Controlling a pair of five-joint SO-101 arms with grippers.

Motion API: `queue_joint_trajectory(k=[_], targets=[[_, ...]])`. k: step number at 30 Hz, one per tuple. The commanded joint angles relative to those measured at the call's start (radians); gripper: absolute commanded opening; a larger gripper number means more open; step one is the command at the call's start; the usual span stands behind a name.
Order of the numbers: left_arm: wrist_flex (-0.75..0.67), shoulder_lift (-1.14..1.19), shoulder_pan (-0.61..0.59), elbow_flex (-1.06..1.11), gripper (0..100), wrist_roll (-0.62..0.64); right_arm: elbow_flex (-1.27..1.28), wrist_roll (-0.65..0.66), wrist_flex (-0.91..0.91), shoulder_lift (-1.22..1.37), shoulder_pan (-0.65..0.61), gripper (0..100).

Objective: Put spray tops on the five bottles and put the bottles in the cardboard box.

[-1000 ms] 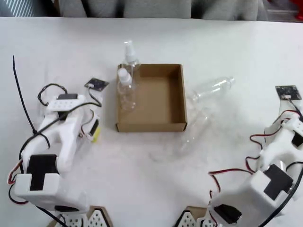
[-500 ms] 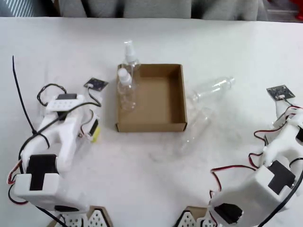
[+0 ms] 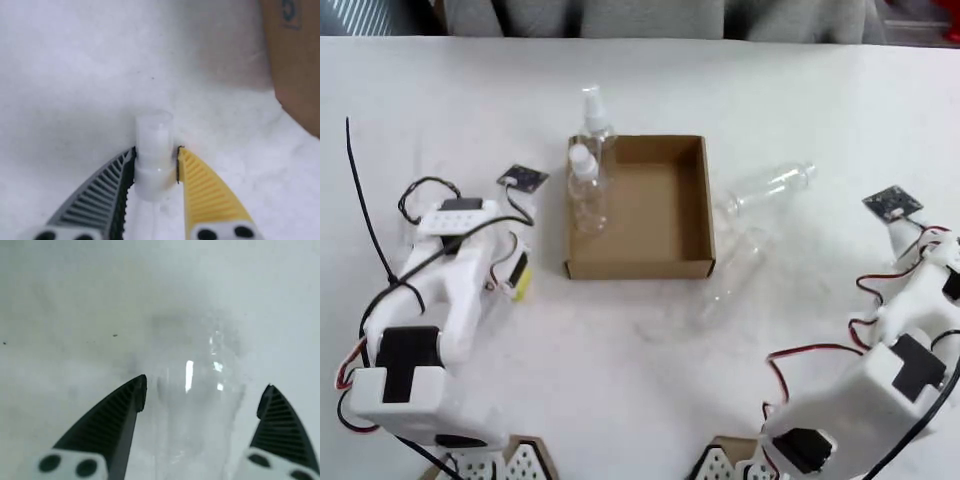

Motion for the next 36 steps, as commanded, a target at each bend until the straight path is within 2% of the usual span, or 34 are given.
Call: queue_joint_trajectory(k=[1, 9, 11, 18, 21, 23, 26, 32, 36], targets=[[0.014, 0.008, -0.028, -0.014, 2, -0.014, -0.038, 0.055, -0.025, 0.042, -0.001, 31.9], [0.014, 0.008, -0.028, -0.014, 2, -0.014, -0.038, 0.058, -0.084, 0.087, -0.015, 31.3], [0.014, 0.008, -0.028, -0.014, 2, -0.014, -0.038, 0.060, -0.085, 0.087, -0.015, 27.0], [0.014, 0.008, -0.028, -0.014, 2, -0.014, -0.117, 0.057, -0.079, 0.094, -0.015, 0.9], [0.014, 0.008, -0.028, -0.014, 2, -0.014, -0.157, 0.054, -0.047, 0.085, -0.005, 3.6], [0.014, 0.008, -0.028, -0.014, 2, -0.014, -0.207, 0.035, 0.024, 0.085, -0.002, 2.0], [0.012, 0.008, -0.028, -0.014, 2, -0.014, -0.308, -0.117, 0.142, 0.085, 0.012, 1.6], [0.012, 0.008, -0.028, -0.015, 2, -0.014, -0.480, -0.509, 0.357, 0.085, 0.021, 1.6], [0.014, 0.008, -0.028, -0.015, 2, -0.014, -0.517, -0.687, 0.481, 0.087, 0.021, 1.6]])
